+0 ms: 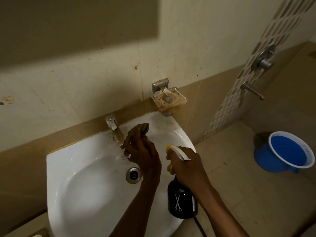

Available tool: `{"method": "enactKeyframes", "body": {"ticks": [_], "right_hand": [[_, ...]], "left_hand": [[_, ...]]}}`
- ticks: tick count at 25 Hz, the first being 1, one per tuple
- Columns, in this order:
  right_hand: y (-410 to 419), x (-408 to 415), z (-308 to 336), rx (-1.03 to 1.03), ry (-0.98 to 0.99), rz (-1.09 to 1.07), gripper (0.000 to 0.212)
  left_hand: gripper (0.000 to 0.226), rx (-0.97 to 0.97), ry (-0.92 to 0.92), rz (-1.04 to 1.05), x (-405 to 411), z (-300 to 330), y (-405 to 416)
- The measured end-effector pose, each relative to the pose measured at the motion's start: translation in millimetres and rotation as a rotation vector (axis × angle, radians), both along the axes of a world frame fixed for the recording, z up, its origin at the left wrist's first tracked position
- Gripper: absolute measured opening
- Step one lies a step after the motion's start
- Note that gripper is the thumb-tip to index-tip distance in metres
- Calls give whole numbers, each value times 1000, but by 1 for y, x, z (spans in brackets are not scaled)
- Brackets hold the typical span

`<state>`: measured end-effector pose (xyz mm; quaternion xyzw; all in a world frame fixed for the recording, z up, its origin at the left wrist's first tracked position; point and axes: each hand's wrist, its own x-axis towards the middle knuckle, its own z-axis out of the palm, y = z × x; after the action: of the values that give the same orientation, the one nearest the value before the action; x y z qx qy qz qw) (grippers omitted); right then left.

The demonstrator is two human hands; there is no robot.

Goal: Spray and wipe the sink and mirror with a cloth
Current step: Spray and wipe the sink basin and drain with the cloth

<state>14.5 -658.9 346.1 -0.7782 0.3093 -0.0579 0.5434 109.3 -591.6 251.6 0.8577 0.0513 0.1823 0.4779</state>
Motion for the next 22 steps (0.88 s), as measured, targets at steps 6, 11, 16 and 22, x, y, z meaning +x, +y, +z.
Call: {"method": "enactKeyframes", "body": {"ticks": [6, 11, 16, 22], "right_hand": [[-26, -12, -13, 16, 29, -168, 31], [-47, -15, -11, -80, -20, -163, 43], [-66, -22, -5, -43, -111, -131, 33], [-83, -29, 11, -97, -251, -186, 35]], "left_hand": [[52, 105, 39, 4, 16, -23, -12], [45, 234, 71, -167, 41, -14, -41], [38, 437, 182, -284, 49, -9, -76], [42, 424, 22, -664, -13, -23, -89]]}}
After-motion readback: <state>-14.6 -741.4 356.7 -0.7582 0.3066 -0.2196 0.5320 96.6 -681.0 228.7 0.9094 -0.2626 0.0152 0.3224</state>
